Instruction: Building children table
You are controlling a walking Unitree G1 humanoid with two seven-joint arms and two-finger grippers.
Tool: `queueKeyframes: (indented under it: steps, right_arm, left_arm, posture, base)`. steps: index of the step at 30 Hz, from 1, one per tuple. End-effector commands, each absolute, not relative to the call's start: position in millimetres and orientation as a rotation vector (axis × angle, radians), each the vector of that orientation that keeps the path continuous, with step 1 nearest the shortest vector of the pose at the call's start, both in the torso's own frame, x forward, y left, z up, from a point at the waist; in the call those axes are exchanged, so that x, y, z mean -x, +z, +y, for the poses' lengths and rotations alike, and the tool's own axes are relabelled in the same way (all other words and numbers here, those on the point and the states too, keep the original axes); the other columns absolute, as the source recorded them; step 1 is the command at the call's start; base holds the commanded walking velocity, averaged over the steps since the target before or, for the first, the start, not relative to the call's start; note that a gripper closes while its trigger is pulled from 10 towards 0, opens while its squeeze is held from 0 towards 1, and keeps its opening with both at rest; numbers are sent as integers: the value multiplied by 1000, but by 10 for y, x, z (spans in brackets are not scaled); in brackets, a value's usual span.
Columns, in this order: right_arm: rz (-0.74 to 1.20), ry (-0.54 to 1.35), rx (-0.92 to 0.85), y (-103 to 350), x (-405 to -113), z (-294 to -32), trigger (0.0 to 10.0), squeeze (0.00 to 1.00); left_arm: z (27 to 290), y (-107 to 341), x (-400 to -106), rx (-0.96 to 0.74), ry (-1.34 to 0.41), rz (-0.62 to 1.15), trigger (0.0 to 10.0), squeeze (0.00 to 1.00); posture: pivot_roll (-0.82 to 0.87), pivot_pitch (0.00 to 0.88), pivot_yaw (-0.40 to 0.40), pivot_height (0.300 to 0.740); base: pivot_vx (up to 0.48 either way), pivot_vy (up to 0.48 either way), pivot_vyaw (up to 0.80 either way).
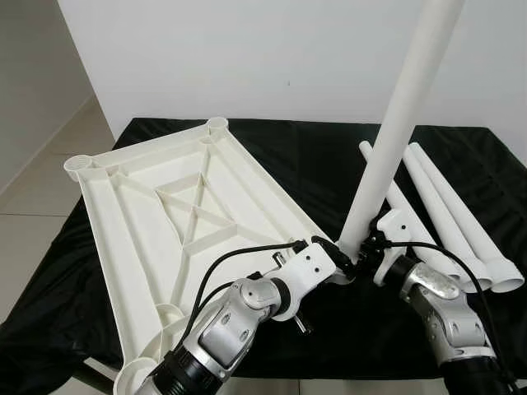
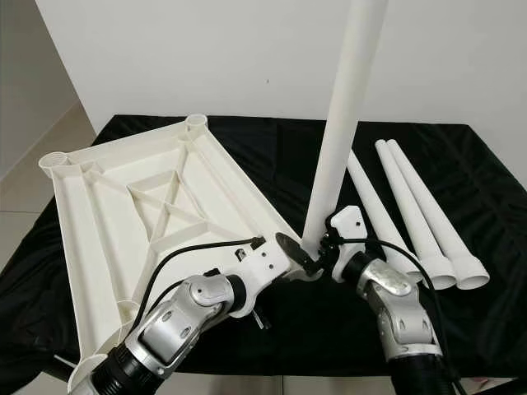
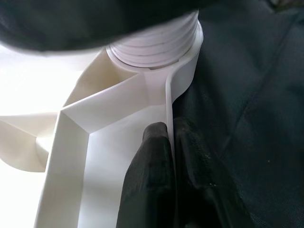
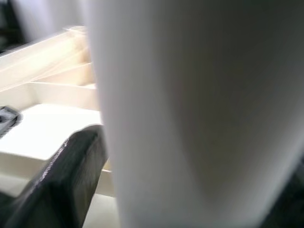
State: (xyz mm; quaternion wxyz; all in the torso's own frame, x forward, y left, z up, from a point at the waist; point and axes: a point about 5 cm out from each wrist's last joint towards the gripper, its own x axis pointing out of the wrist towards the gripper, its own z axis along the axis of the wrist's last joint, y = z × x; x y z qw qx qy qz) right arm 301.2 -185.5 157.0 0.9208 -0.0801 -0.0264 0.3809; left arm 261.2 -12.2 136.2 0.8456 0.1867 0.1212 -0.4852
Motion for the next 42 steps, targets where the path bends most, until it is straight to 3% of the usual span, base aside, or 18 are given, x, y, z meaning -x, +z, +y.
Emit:
queueKeyframes:
  steps: [1, 8, 9, 11, 12, 13, 14, 15, 16, 26, 27, 33, 42]
  right_arm:
    - [-48, 833, 171, 1545, -3031, -1819, 10000, 0]
    - [-25, 871, 196, 1556, -3076, -1914, 10000, 0]
    - [-23, 876, 205, 1558, -3081, -1935, 6510, 0]
    - [-23, 883, 214, 1558, -3091, -1956, 6510, 0]
    - [-23, 884, 215, 1556, -3096, -1969, 5020, 0]
    - [-23, 884, 215, 1554, -3100, -1976, 5020, 0]
    - [-22, 878, 217, 1553, -3103, -1991, 2314, 0]
    - [-22, 878, 217, 1553, -3103, -1991, 2314, 0]
    - [-23, 876, 218, 1551, -3106, -2003, 0, 0]
    - [-46, 836, 162, 1519, -3042, -1979, 0, 0]
    - [-55, 820, 154, 1518, -3040, -1972, 10000, 0]
    - [-77, 777, 129, 1531, -3016, -1933, 10000, 0]
    - [-131, 549, 110, 1572, -2983, -1772, 10000, 0]
  left_arm:
    - [-172, 1358, -2578, -381, -1064, 239, 10000, 0]
    - [-168, 1357, -2584, -383, -1060, 238, 10000, 0]
    - [-165, 1357, -2585, -384, -1060, 238, 10000, 0]
    - [-163, 1357, -2586, -384, -1060, 238, 10000, 0]
    - [-164, 1356, -2585, -384, -1061, 238, 10000, 0]
    - [-164, 1355, -2585, -384, -1061, 238, 10000, 0]
    - [-163, 1355, -2583, -385, -1063, 238, 10000, 0]
    - [-163, 1355, -2583, -385, -1063, 238, 10000, 0]
    - [-162, 1354, -2582, -385, -1064, 238, 10000, 0]
    - [-163, 1355, -2577, -383, -1065, 239, 10000, 0]
    - [-161, 1355, -2576, -383, -1064, 240, 10000, 0]
    - [-156, 1352, -2576, -381, -1062, 242, 10000, 0]
    - [-146, 1348, -2565, -372, -1053, 249, 10000, 0]
  posture:
    - [-134, 13, 21, 740]
    - [-129, 11, 22, 740]
    - [-130, 11, 23, 740]
    - [-130, 11, 23, 740]
    - [-130, 11, 23, 740]
    - [-130, 11, 23, 740]
    - [-133, 14, 27, 740]
    - [-133, 14, 27, 740]
    - [-133, 14, 27, 740]
    - [-134, 27, 26, 740]
    - [-134, 28, 26, 740]
    - [-134, 28, 26, 740]
    - [-128, 58, 18, 740]
  base:
    - [0, 0, 0]
    - [0, 0, 0]
    - [0, 0, 0]
    - [0, 0, 0]
    - [0, 0, 0]
    - [0, 0, 0]
    - [0, 0, 0]
    - [0, 0, 0]
    - [0, 0, 0]
    - [0, 0, 0]
    - [0, 0, 0]
    - [0, 0, 0]
    - [0, 0, 0]
